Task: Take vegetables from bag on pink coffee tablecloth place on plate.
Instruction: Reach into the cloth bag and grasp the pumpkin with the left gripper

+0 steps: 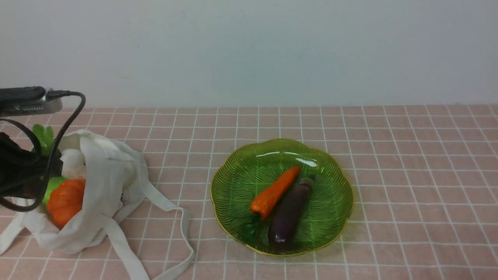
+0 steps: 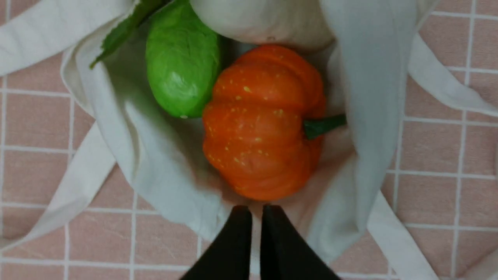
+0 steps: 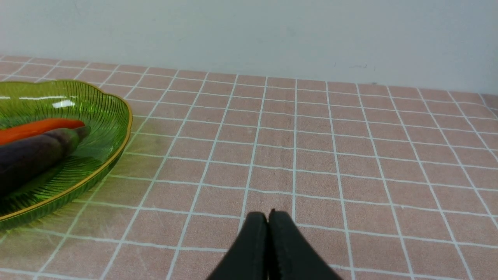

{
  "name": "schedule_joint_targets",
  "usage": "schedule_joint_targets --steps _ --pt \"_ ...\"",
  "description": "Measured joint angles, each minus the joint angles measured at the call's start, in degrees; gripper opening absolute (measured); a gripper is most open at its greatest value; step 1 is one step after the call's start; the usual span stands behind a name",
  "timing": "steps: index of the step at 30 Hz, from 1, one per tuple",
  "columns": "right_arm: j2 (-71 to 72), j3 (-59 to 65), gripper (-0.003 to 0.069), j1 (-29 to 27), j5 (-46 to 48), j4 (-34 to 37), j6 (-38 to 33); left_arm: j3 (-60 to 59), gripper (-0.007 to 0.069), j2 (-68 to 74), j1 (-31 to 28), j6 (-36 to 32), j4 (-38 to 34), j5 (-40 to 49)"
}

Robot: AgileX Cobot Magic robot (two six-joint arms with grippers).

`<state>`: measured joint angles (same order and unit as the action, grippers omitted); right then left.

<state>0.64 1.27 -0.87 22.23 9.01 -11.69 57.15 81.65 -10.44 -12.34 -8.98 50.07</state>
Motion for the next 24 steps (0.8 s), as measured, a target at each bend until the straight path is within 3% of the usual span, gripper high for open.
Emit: schedule_joint_targets --steps 4,5,8,11,13,16,24 --pt "0.0 0.0 -0.0015 0.0 0.0 0.0 0.0 0.0 0.0162 5.3 -0.1 -6.4 -2.8 -3.5" --pt "0.0 0.0 -0.0015 0.0 0.0 0.0 0.0 0.0 0.0162 5.3 -0.1 -6.4 -2.8 -3.5" --pt "0.0 0.0 -0.0015 0.0 0.0 0.0 0.0 0.0 0.0337 8.5 -0.1 -11.5 -5.7 -7.0" --pt "0.0 0.0 -0.0015 0.0 0.0 0.0 0.0 0.1 0.0407 9.5 -0.1 -12.7 -6.3 -8.0" --pt "0.0 0.0 -0.0015 0.0 0.0 0.0 0.0 0.1 0.0513 10.9 -0.1 -13.7 -6.6 -9.2" --pt "0.0 0.0 -0.0015 0.0 0.0 0.0 0.0 0.1 0.0553 11.8 -0.1 -13.9 -6.6 -10.1" --pt "0.0 0.0 -0.0015 0.0 0.0 0.0 0.0 0.1 0.0565 12.6 -0.1 -13.9 -6.5 -11.3"
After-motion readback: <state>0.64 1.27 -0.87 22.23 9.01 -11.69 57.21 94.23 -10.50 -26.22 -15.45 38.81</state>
